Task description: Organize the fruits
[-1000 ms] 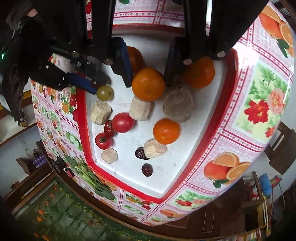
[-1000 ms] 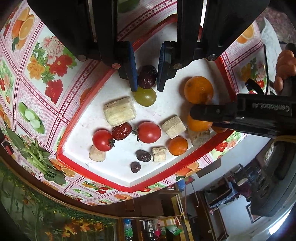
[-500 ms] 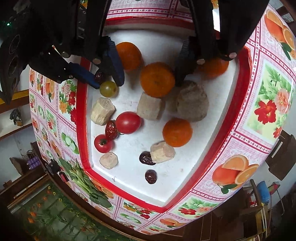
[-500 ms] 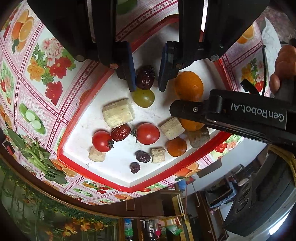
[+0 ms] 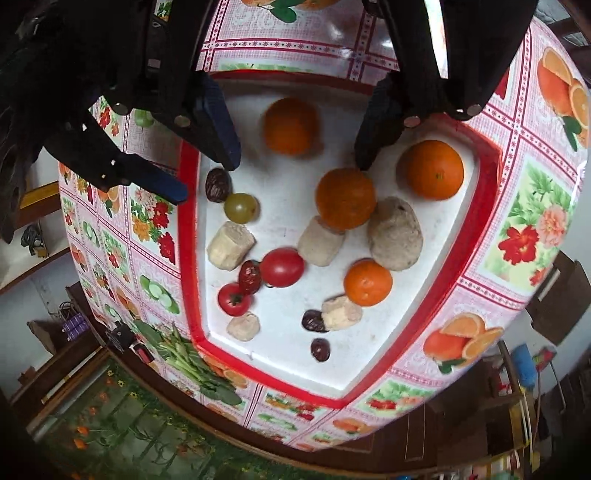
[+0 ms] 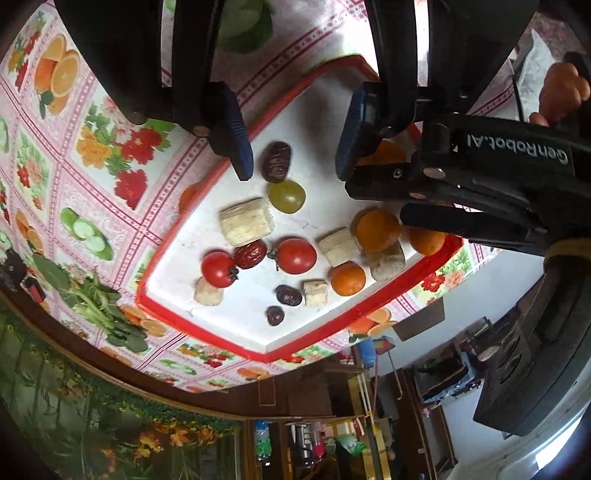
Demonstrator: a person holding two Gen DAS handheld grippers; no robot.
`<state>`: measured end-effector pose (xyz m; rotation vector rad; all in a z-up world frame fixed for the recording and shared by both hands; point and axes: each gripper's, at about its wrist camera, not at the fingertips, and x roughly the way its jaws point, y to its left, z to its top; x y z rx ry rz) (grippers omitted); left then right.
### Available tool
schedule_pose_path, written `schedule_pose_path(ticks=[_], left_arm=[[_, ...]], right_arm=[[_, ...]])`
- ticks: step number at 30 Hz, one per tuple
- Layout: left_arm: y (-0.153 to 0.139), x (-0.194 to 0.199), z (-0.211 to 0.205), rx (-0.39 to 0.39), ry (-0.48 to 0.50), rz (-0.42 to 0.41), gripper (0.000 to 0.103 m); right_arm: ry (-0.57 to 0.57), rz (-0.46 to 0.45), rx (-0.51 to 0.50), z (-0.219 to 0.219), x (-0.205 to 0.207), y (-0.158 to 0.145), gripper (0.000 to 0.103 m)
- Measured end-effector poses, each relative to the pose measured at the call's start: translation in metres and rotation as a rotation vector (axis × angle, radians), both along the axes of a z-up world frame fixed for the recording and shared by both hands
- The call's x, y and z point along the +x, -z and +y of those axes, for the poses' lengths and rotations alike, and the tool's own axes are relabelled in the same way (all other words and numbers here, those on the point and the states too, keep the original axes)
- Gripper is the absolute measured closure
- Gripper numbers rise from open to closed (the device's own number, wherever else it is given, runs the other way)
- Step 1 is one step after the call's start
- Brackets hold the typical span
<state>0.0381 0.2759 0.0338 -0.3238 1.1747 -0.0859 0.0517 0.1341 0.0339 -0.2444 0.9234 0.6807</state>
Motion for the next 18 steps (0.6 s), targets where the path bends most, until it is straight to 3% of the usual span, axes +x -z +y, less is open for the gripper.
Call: schedule_pose_path(ticks=[13, 16, 18], left_arm=[[-0.013, -0.026, -0.018, 0.04, -0.001, -0.059, 0.036], [-0.023, -0.039, -0.021, 0.096, -0.023, -0.102, 0.035], [-0.029, -0.048, -0.021, 0.147, -0.051, -0.139, 0.026]], right_arm=[[0.064, -0.022, -0.009, -0.023, -0.028, -0.016, 0.031], [0.088, -0.004, 0.007, -0.029, -0.036, -0.021, 0.028], [0.112, 0.005, 0.021, -0.034, -0.044, -0.024, 0.027]])
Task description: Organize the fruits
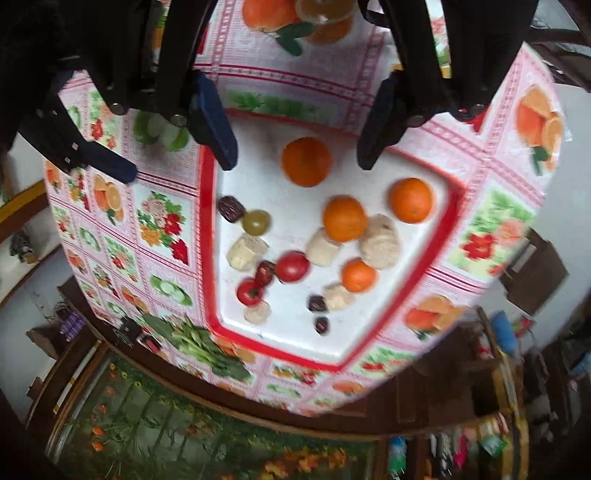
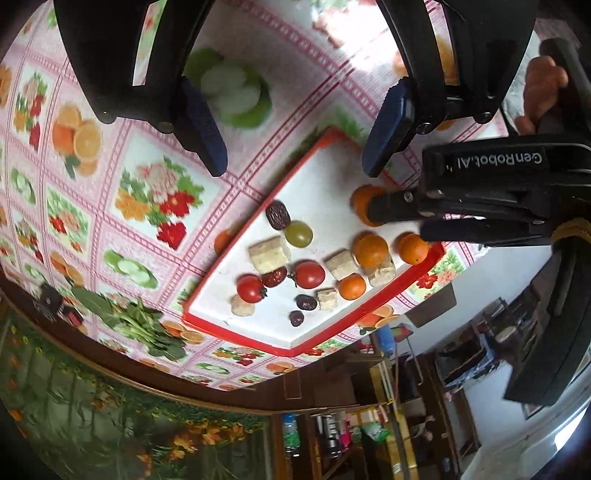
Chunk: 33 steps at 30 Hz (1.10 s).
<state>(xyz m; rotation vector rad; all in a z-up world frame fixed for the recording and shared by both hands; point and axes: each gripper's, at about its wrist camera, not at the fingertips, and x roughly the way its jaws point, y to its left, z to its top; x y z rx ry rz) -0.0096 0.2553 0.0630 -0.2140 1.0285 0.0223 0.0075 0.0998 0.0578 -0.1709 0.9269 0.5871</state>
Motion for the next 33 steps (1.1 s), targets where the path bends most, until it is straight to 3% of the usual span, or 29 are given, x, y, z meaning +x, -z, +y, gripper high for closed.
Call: schedule_pose_path(ticks=[2, 7, 14, 18, 21, 30, 33], left_arm=[[-0.007, -0.014, 0.003, 0.058, -0.056, -0.058, 0.021], [-0.016, -0.044, 0.019, 0.11, -0.192, -0.155, 0.013], [-0.01, -0.063, 0.029, 0.192, -0.31, -0.161, 0.011], [-0.004, -0.069, 0.019, 0.288, -0.3, -0.142, 0.01], [-0.003, -0.074, 0.01, 0.292, -0.261, -0.14, 0.009], [-0.017, -0.086, -0.015, 0.316, -0.224, -0.186, 0.007], [-0.018, -0.087, -0.017, 0.283, -0.209, -0.186, 0.007]], right_arm=[[0.024, -0.015, 0.009, -0.005, -0.011, -0.002, 0.025], [0.045, -0.097, 0.029, -0.013, -0.042, -0.002, 0.016], [0.012, -0.114, 0.004, -0.009, -0.044, -0.003, 0.013], [0.012, -0.103, 0.004, -0.011, -0.043, -0.001, 0.011], [0.013, -0.101, 0.001, -0.012, -0.042, -0.001, 0.001], [0.024, -0.081, 0.007, -0.023, -0.039, 0.001, 0.0], [0.025, -0.081, 0.008, -0.026, -0.041, 0.001, 0.0]])
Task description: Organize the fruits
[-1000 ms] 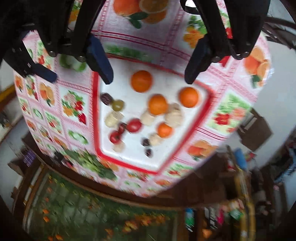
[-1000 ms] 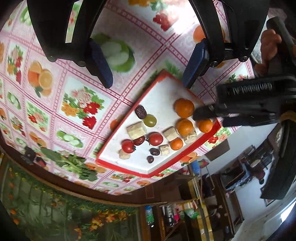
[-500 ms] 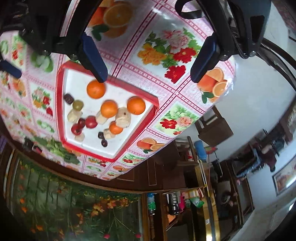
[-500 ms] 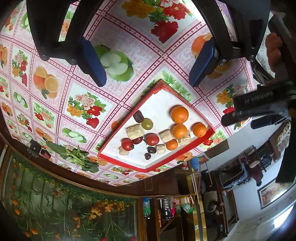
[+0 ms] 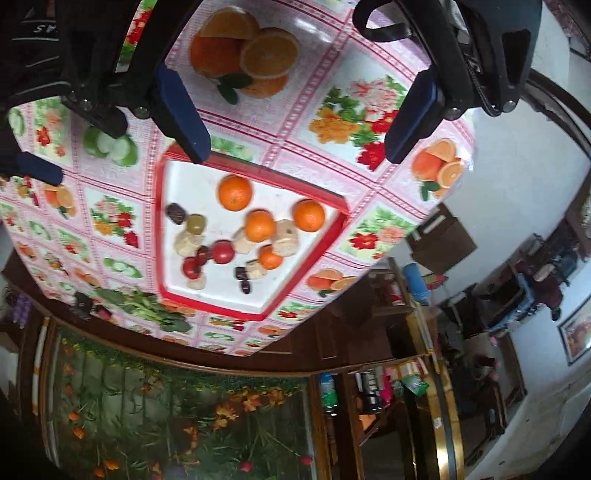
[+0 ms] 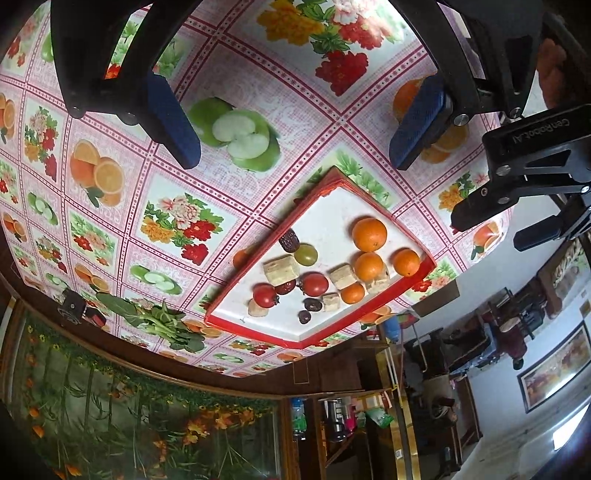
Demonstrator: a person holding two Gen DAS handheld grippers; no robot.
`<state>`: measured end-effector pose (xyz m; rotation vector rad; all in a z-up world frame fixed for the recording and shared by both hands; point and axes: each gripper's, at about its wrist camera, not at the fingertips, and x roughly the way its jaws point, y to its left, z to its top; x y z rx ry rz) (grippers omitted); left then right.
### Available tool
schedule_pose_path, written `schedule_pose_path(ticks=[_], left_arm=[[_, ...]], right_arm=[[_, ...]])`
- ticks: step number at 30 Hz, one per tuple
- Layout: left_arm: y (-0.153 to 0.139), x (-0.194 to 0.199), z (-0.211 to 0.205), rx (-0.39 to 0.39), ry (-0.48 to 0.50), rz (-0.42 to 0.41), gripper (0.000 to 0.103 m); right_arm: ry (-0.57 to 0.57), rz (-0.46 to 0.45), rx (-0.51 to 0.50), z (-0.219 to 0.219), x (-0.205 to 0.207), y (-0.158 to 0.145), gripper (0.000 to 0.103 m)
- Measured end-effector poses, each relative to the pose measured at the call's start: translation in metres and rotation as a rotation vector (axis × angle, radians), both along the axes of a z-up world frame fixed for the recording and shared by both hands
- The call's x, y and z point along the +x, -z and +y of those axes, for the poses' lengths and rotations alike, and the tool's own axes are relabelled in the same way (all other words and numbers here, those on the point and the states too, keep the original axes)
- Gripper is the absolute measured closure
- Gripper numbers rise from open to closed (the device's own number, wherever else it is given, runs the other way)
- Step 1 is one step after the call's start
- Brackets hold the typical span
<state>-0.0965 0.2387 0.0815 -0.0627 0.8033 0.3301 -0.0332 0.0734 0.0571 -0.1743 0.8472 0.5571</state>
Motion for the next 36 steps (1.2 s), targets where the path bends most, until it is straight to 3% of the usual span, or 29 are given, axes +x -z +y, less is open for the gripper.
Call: schedule_pose_path(ticks=[15, 36], left_arm=[[0.008, 0.003, 0.002, -0.164, 0.012, 0.084, 0.007], [0.014, 0.009, 0.013, -0.196, -0.017, 0.11, 0.007]], right_arm=[[-0.012, 0.005, -0.002, -0.006, 0.0, 0.001, 0.0], [-0.025, 0.01, -0.019, 0.0, -0.001, 0.004, 0.0]])
